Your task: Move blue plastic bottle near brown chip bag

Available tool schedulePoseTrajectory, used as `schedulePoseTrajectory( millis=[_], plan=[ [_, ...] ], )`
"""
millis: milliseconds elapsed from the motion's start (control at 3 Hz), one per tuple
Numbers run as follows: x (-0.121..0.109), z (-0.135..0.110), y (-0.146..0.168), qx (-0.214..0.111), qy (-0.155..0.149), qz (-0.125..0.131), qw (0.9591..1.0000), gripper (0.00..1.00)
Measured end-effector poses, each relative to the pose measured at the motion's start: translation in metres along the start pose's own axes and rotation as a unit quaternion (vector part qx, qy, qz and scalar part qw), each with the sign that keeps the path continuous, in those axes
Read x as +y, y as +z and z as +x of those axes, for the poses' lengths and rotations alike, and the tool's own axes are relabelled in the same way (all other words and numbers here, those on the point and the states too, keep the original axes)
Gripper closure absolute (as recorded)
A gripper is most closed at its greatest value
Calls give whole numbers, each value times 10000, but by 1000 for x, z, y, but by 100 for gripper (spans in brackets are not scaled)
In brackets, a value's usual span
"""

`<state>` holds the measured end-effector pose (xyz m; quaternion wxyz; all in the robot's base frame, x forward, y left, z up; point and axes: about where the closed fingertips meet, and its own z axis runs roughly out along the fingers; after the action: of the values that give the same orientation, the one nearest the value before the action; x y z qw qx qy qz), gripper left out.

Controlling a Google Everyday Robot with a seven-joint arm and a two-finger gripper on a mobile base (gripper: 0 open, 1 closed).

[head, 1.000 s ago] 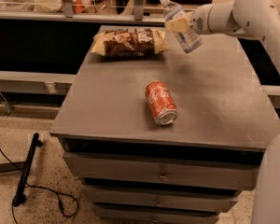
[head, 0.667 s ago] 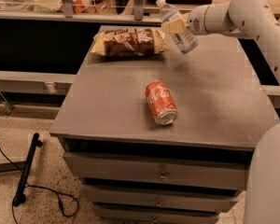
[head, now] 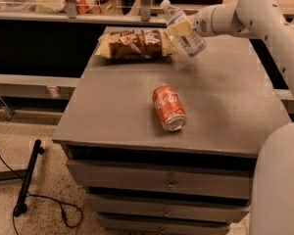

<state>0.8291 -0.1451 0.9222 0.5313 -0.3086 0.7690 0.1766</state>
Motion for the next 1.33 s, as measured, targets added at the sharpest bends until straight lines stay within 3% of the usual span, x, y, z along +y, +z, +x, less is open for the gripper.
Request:
schedulePoseTrajectory(
  millis=[333, 1333],
  plan=[
    [4, 4, 5, 200, 28, -155, 9997, 82],
    [13, 19, 12, 742, 181, -418, 9962, 13]
  ],
)
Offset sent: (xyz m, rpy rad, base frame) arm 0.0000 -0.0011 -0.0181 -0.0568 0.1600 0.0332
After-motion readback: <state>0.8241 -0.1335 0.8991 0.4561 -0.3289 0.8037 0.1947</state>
